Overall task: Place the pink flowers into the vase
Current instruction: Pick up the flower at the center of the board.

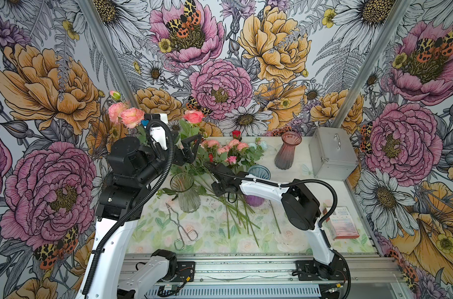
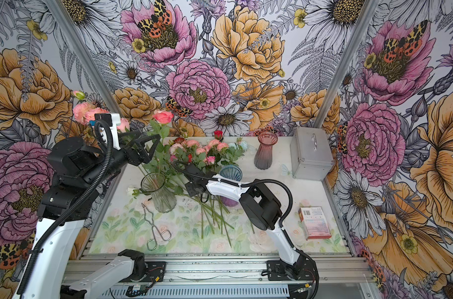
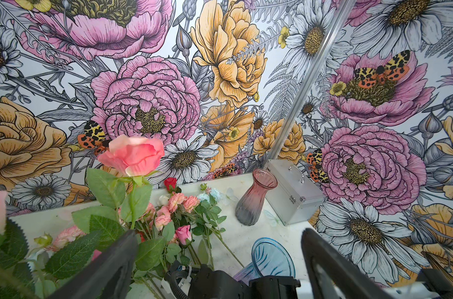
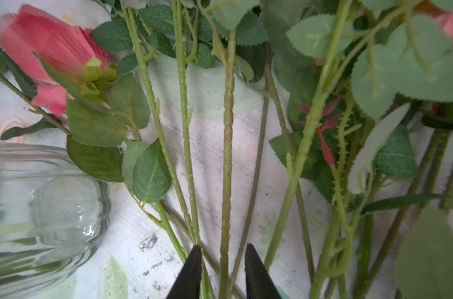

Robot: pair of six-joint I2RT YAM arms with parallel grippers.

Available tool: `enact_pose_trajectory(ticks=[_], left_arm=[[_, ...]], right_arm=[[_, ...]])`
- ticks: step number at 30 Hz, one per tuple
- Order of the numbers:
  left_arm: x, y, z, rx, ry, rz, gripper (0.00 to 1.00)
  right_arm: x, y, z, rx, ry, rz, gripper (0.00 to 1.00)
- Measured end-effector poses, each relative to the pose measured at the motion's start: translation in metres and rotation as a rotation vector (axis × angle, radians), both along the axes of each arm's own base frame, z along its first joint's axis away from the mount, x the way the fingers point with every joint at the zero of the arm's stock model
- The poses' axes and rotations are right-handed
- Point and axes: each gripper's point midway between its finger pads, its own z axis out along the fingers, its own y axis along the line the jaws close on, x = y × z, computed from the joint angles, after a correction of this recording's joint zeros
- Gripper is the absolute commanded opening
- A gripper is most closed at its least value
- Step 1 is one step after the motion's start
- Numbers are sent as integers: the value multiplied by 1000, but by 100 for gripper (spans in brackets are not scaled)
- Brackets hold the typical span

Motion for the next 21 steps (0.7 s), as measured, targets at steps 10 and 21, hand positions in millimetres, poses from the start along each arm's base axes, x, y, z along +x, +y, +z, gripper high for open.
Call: enact_pose_trajectory(ticks=[10, 21], left_arm=[[0, 0, -1, 0, 2, 0, 98], [4, -2, -6, -15, 28, -2, 98]], right_arm=[[3, 4, 0, 11, 2, -12, 6], [4, 5, 15, 32, -16, -11, 0]])
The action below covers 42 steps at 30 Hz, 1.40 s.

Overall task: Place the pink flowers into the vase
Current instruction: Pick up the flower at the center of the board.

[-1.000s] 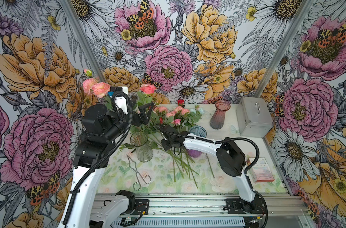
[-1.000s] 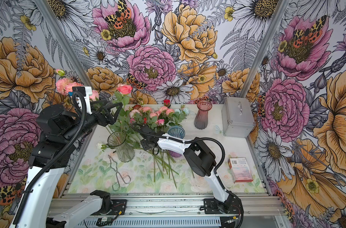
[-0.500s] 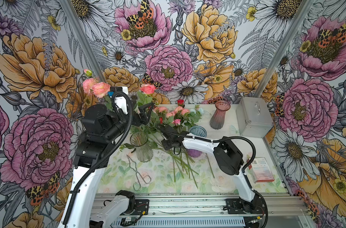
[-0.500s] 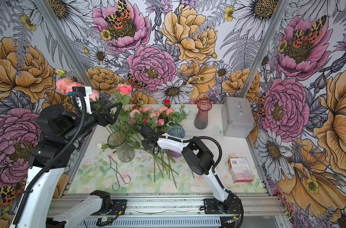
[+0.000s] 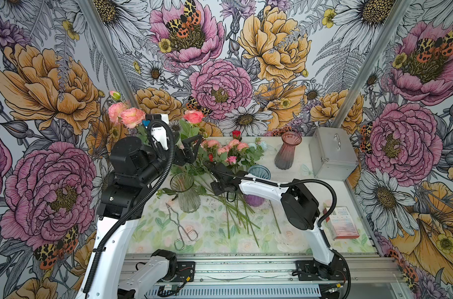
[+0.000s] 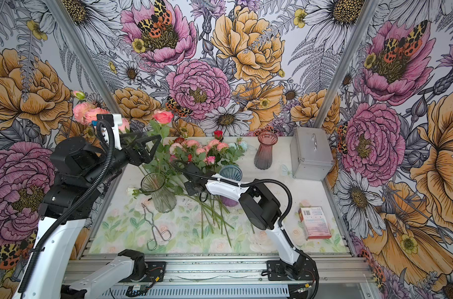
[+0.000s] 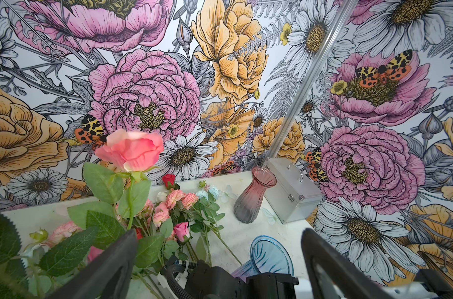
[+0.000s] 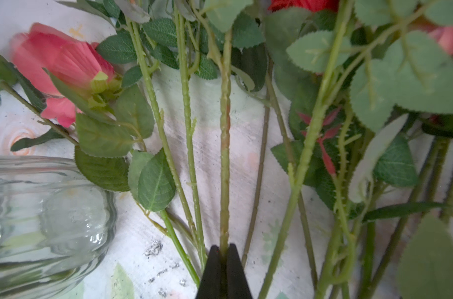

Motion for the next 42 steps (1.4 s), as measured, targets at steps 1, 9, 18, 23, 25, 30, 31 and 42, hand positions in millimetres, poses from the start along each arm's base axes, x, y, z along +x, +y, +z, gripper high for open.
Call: enact_pose_trajectory(ticks=[1, 9, 18, 23, 25, 30, 31, 42], left_arm=[[1, 0, -1, -5, 7, -1, 99], [5, -7, -5, -37, 44, -32, 98], [4, -33, 17, -63, 32, -129, 99], [15, -74, 18, -68, 68, -250, 99], [28, -84, 10, -83, 113, -267, 98], [67, -99, -7, -147, 240, -264, 86], [73, -102, -10, -163, 267, -263, 83], [89, -138, -7, -256, 362, -307, 81]], right_arm=[[0, 0, 7, 9, -7, -1, 0], [3, -11, 109, 150, -126, -17, 0], [22, -64, 211, 253, -298, -129, 0], [26, -87, 229, 234, -357, -168, 0], [23, -94, 237, 227, -376, -169, 0], [15, -116, 264, 241, -430, -171, 0], [13, -122, 272, 246, -446, -174, 0], [-8, -152, 321, 294, -553, -176, 0]])
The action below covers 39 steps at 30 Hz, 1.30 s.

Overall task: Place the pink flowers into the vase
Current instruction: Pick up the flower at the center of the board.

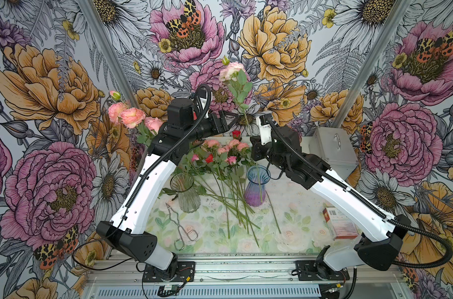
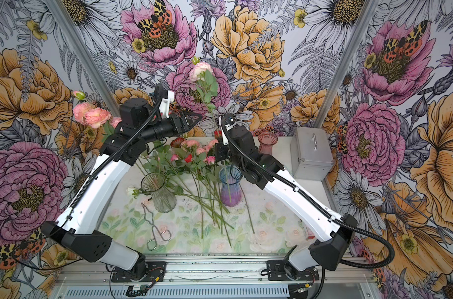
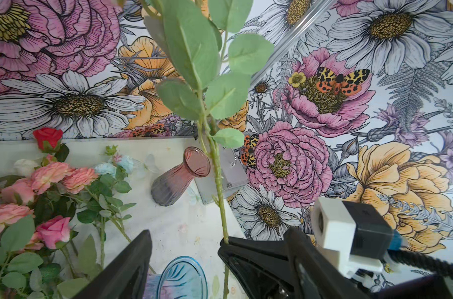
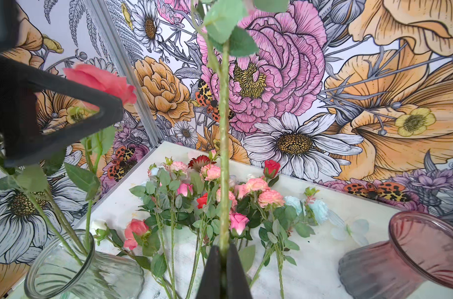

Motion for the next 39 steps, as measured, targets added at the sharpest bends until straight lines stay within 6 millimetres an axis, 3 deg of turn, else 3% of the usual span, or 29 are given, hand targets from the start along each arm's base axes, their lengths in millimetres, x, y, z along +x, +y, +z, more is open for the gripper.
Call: enact_pose_trajectory(ticks=[7, 13, 26, 31, 33, 39], left_arm=[[6, -30, -13, 1, 42, -48, 74], [21, -35, -31, 10, 87, -30, 67], [28, -41, -26, -7, 61, -29, 47], [31, -43, -28, -7, 60, -29, 34], [32, -44, -30, -4, 60, -30, 24], [35, -44, -30, 0, 55, -27, 14]], right_arm=[[-1, 5, -9, -1, 15, 28, 0], [-3, 8, -10, 5, 16, 45, 0], [-3, 13, -3, 31, -2, 67, 0], [-3, 15, 0, 40, -10, 71, 0], [-2, 15, 2, 42, -13, 71, 0], [0, 18, 1, 44, -13, 74, 0]])
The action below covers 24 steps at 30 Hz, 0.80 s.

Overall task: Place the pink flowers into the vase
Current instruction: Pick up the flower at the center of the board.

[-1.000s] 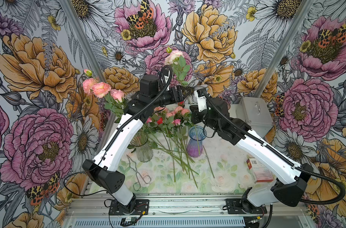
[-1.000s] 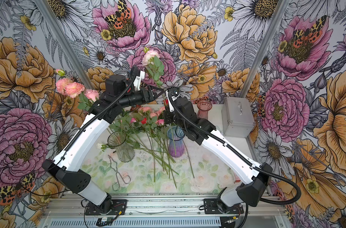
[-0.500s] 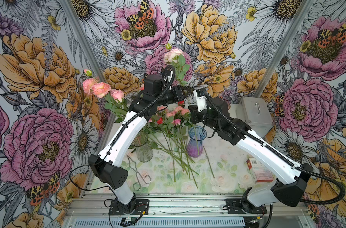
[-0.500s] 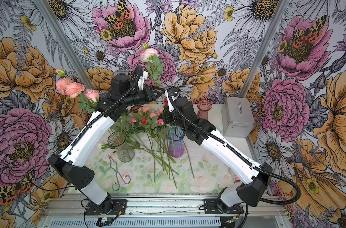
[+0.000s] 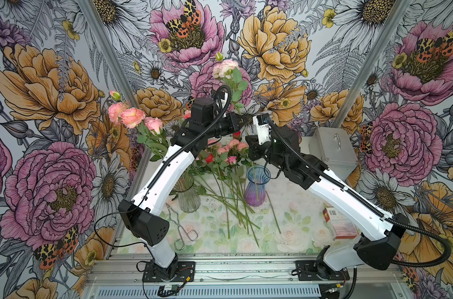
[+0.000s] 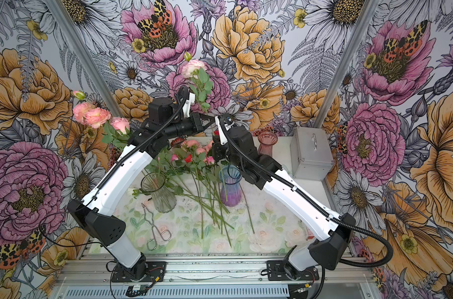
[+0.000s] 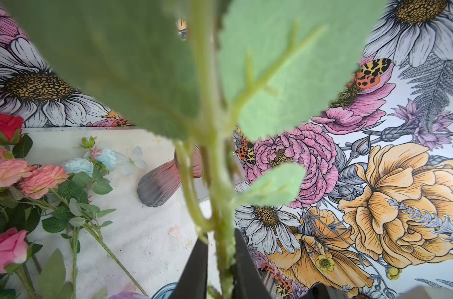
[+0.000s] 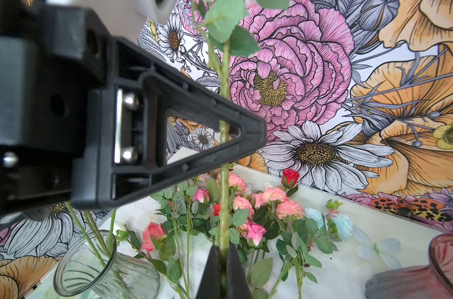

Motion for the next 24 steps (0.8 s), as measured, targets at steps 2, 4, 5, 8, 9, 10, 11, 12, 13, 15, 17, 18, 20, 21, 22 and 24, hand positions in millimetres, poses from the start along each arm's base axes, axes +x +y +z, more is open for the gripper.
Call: enact_pose_trajectory(ticks=[2, 4, 5, 8, 9, 10, 11, 12, 13, 15, 17, 18, 20, 21, 22, 24], left_arm=[[0, 0, 1, 2, -4, 2, 12], [1, 1, 1, 7, -11, 2, 10], [1, 1, 0, 11, -16, 2, 10], [2, 2, 0, 24, -31, 6, 9], [3, 2, 0, 30, -39, 9, 9], [4, 3, 0, 38, -49, 16, 9], [4, 4, 0, 49, -62, 21, 9], [5, 4, 1, 59, -77, 29, 9], [5, 5, 3, 70, -94, 36, 9], [3, 6, 7, 90, -131, 48, 9], [0, 7, 12, 111, -173, 66, 9], [-2, 9, 16, 120, -199, 77, 9], [-7, 13, 22, 129, -241, 97, 9], [-10, 15, 25, 131, -260, 108, 9], [-14, 17, 28, 136, -285, 119, 9], [-20, 21, 35, 148, -334, 150, 9]], right_arm=[[1, 1, 0, 2, -2, 0, 2], [1, 1, 0, 2, -3, 0, 10], [1, 1, 0, 3, -3, 0, 13], [1, 1, 0, -2, -6, 1, 23], [1, 1, 0, -3, -8, 2, 28], [1, 1, 0, -5, -9, 4, 34], [1, 1, -1, -7, -10, 7, 38], [0, 1, -2, -10, -9, 7, 42], [-1, -1, -3, -12, -8, 7, 47], [-2, -3, -3, -13, -8, 6, 54], [-5, -5, -3, -12, -9, 5, 61], [-6, -8, -3, -12, -11, 4, 65], [-10, -12, -2, -11, -13, 1, 69], [-11, -15, -1, -9, -16, -2, 71], [-12, -17, 0, -6, -19, -4, 72], [-12, -21, 3, -1, -23, -9, 74]])
